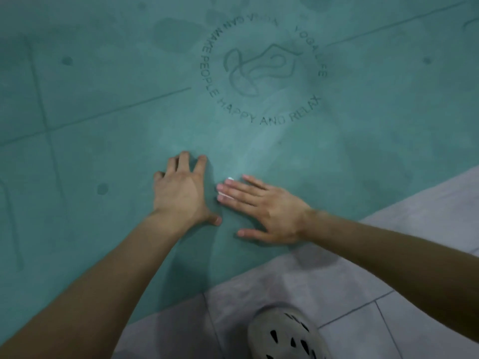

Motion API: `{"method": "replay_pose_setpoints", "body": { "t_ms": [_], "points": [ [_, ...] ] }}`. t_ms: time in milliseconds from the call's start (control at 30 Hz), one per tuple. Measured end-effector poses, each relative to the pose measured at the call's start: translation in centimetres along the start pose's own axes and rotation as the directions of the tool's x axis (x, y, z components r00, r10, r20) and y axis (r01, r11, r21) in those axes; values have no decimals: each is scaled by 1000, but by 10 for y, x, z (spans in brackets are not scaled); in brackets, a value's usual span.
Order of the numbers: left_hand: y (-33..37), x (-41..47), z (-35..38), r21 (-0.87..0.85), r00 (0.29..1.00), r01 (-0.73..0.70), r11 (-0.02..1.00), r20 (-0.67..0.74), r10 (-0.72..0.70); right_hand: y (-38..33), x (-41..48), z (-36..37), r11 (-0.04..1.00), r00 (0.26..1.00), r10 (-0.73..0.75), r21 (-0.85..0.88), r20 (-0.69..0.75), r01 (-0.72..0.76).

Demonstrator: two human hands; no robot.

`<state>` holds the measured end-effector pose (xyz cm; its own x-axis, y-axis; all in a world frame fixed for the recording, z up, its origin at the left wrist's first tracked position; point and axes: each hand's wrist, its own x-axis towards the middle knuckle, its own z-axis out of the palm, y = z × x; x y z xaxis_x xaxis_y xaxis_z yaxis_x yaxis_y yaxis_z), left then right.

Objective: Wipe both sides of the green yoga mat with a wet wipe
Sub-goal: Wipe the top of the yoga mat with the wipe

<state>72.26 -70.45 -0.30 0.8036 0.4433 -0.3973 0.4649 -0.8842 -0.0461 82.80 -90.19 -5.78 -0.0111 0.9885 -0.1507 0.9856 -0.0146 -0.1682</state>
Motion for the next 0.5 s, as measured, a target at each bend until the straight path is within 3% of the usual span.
{"method": "replay_pose_setpoints", "body": {
  "t_ms": [33,67,100,167,200,233,267,300,367,433,467,500],
  "points": [
    [-2,1,1,7,1000,-14,1000,-1,14,16,-1,-3,999,999,38,-18,-12,-38],
    [-4,2,1,15,1000,-29,999,1,29,37,-1,-6,983,982,184,-16,-33,-185],
    [-5,3,1,20,999,-42,999,4,42,60,-2,-10,926,923,378,8,-66,-378],
    [-6,3,1,22,999,-46,999,0,46,93,-9,-16,721,714,693,94,-99,-686],
    [-6,2,2,24,999,-41,999,-9,42,93,-9,-14,643,635,766,135,-100,-754],
    [-5,1,2,26,999,-40,999,-17,41,80,-5,-13,618,610,785,172,-102,-767],
    [-4,0,3,28,999,-45,999,-24,45,57,1,-11,650,644,758,189,-102,-736],
    [-5,-1,4,30,998,-50,998,-30,51,28,6,-9,735,732,674,193,-101,-650],
    [-6,-3,5,37,997,-58,998,-41,59,-31,7,1,917,925,377,159,-50,-365],
    [-7,-4,6,40,997,-63,997,-41,64,-42,-1,2,980,981,193,54,-6,-192],
    [-6,-4,6,41,998,-61,997,-32,62,-27,-7,1,977,977,213,14,-20,-213],
    [-5,-4,5,43,998,-59,997,-22,60,-6,-13,1,944,943,330,-3,-45,-331]
  ]
}}
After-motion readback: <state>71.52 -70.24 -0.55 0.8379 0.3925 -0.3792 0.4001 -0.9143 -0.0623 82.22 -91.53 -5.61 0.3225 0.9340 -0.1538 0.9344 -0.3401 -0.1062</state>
